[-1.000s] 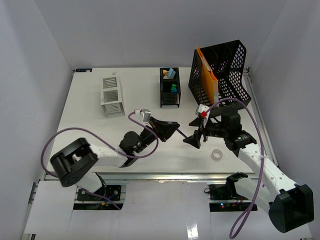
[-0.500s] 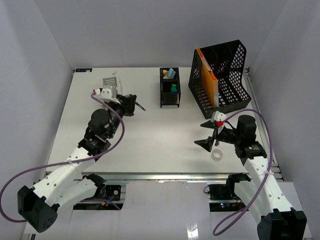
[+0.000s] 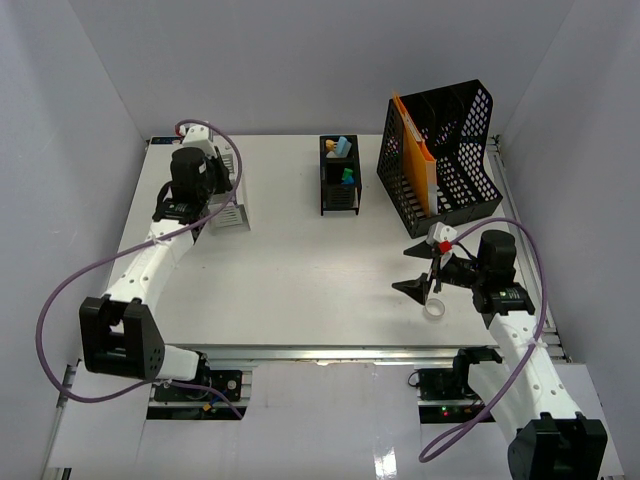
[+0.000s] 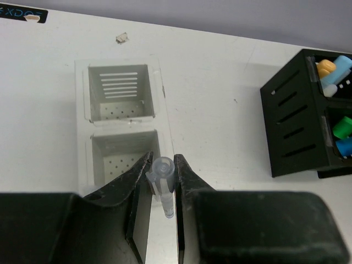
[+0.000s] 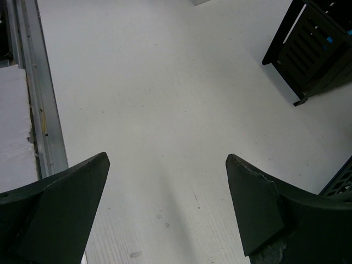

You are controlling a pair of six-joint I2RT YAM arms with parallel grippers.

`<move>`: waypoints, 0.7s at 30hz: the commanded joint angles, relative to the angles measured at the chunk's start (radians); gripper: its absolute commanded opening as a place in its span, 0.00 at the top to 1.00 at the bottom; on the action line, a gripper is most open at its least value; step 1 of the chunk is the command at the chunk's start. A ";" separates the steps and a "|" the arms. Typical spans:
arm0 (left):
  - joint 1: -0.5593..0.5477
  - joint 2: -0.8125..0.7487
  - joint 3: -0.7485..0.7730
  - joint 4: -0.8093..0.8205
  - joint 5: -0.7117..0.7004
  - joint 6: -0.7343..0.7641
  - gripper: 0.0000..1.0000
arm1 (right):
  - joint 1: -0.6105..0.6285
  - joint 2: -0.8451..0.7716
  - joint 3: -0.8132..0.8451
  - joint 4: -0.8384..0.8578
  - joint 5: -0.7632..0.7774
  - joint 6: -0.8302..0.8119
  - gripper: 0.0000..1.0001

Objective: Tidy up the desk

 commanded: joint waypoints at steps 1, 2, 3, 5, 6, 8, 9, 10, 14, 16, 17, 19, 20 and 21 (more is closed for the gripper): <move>0.046 0.070 0.089 0.025 0.061 0.037 1.00 | -0.014 0.008 -0.003 -0.003 -0.037 -0.014 0.07; 0.051 0.080 0.103 0.026 0.070 0.036 1.00 | -0.016 0.008 -0.003 -0.003 -0.037 -0.015 0.07; 0.057 0.085 0.107 0.033 0.077 0.034 1.00 | -0.018 0.009 -0.004 -0.003 -0.039 -0.015 0.07; 0.064 0.089 0.119 0.041 0.084 0.033 1.00 | -0.020 0.011 -0.004 -0.003 -0.040 -0.015 0.07; 0.067 0.090 0.126 0.043 0.085 0.034 1.00 | -0.022 0.012 -0.004 -0.003 -0.040 -0.015 0.07; 0.074 0.095 0.143 0.044 0.086 0.040 1.00 | -0.025 0.016 -0.004 -0.003 -0.041 -0.016 0.07; 0.079 0.096 0.149 0.045 0.087 0.040 1.00 | -0.025 0.016 -0.004 -0.003 -0.040 -0.017 0.07; 0.085 0.095 0.151 0.048 0.090 0.038 1.00 | -0.026 0.017 -0.005 -0.002 -0.040 -0.017 0.07; 0.096 0.086 0.151 0.056 0.126 0.032 1.00 | -0.029 0.021 -0.006 -0.002 -0.041 -0.017 0.07; 0.096 0.076 0.138 0.065 0.137 0.034 1.00 | -0.030 0.024 -0.007 -0.003 -0.041 -0.018 0.07; 0.096 0.072 0.128 0.076 0.136 0.036 1.00 | -0.031 0.026 -0.007 -0.002 -0.040 -0.019 0.07; 0.096 0.076 0.112 0.088 0.122 0.046 1.00 | -0.032 0.028 -0.007 -0.001 -0.038 -0.019 0.07; 0.097 0.087 0.107 0.088 0.121 0.049 1.00 | -0.033 0.028 -0.008 -0.001 -0.039 -0.019 0.07; 0.099 0.102 0.102 0.088 0.118 0.056 1.00 | -0.034 0.028 -0.008 -0.002 -0.040 -0.019 0.07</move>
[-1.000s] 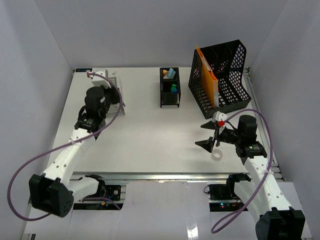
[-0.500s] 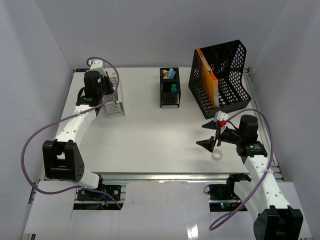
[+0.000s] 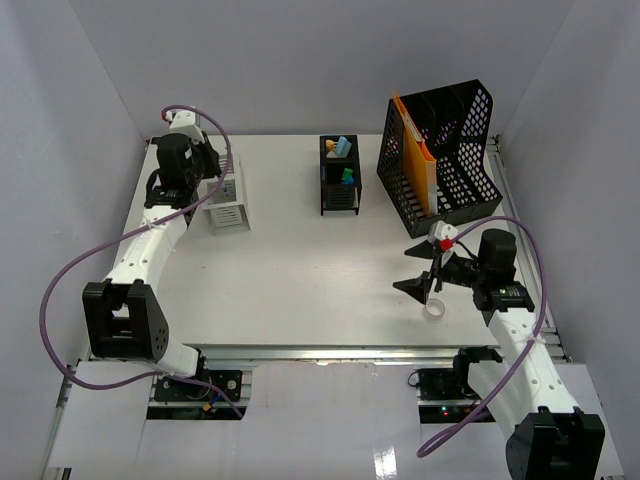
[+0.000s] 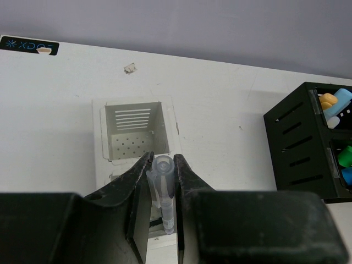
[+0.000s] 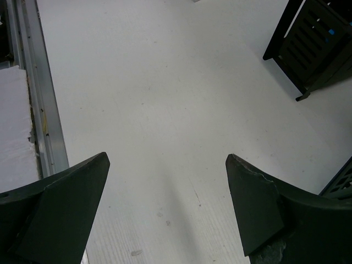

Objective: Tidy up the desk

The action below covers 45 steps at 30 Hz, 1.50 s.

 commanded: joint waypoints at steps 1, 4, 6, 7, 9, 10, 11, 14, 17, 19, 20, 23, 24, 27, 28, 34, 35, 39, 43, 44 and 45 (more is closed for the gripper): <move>0.008 0.002 -0.020 0.033 0.010 0.032 1.00 | -0.010 0.002 -0.008 0.000 -0.023 -0.016 0.07; 0.010 0.029 -0.042 0.085 0.021 0.034 1.00 | -0.012 0.004 -0.010 -0.002 -0.024 -0.016 0.07; 0.010 0.053 -0.056 0.118 0.040 0.034 1.00 | -0.015 0.008 -0.010 0.000 -0.025 -0.016 0.07; 0.010 0.062 -0.058 0.126 0.039 0.036 1.00 | -0.017 0.007 -0.010 -0.001 -0.026 -0.017 0.07; 0.010 0.076 -0.069 0.141 0.039 0.040 1.00 | -0.019 0.007 -0.010 -0.003 -0.026 -0.019 0.07; 0.010 0.079 -0.077 0.146 0.042 0.043 1.00 | -0.021 0.008 -0.010 -0.003 -0.027 -0.019 0.07; 0.010 0.077 -0.080 0.152 0.045 0.044 1.00 | -0.022 0.008 -0.010 -0.003 -0.028 -0.020 0.07; 0.010 0.051 -0.141 0.204 0.066 0.042 1.00 | -0.024 0.011 -0.010 -0.005 -0.026 -0.022 0.07; 0.010 0.028 -0.184 0.224 0.084 0.031 0.90 | -0.025 0.017 -0.004 -0.011 -0.016 -0.021 0.07; 0.010 0.008 -0.215 0.234 0.106 0.013 0.69 | -0.025 0.031 0.008 -0.018 0.016 -0.012 0.07; 0.010 -0.006 -0.233 0.239 0.119 0.001 0.56 | -0.025 0.041 0.019 -0.022 0.036 -0.002 0.07; 0.010 -0.041 -0.271 0.250 0.132 -0.015 0.36 | -0.027 0.075 0.056 -0.042 0.113 0.044 0.06; 0.010 -0.053 -0.282 0.250 0.137 -0.017 0.31 | -0.026 0.084 0.072 -0.060 0.130 0.044 0.06; 0.010 -0.084 -0.303 0.247 0.148 -0.022 0.25 | -0.025 0.112 0.124 -0.140 0.193 0.025 0.06; 0.010 -0.092 -0.307 0.247 0.151 -0.024 0.25 | -0.025 0.114 0.130 -0.151 0.200 0.014 0.06; 0.012 -0.197 -0.339 0.232 0.239 -0.073 0.22 | -0.025 0.119 0.198 -0.248 0.344 0.016 0.06; 0.011 -0.221 -0.347 0.229 0.267 -0.091 0.21 | -0.026 0.124 0.212 -0.267 0.401 0.025 0.06; 0.011 -0.326 -0.421 0.254 0.519 -0.226 0.14 | -0.025 0.202 0.296 -0.396 0.642 0.058 0.05; 0.012 -0.406 -0.547 0.303 0.712 -0.309 0.07 | -0.025 0.305 0.362 -0.533 0.750 -0.050 0.06; 0.012 -0.440 -0.557 0.295 0.746 -0.318 0.07 | -0.027 0.322 0.378 -0.579 0.735 -0.106 0.07; 0.012 -0.456 -0.564 0.289 0.767 -0.319 0.06 | -0.053 0.336 0.409 -0.675 0.710 -0.167 0.07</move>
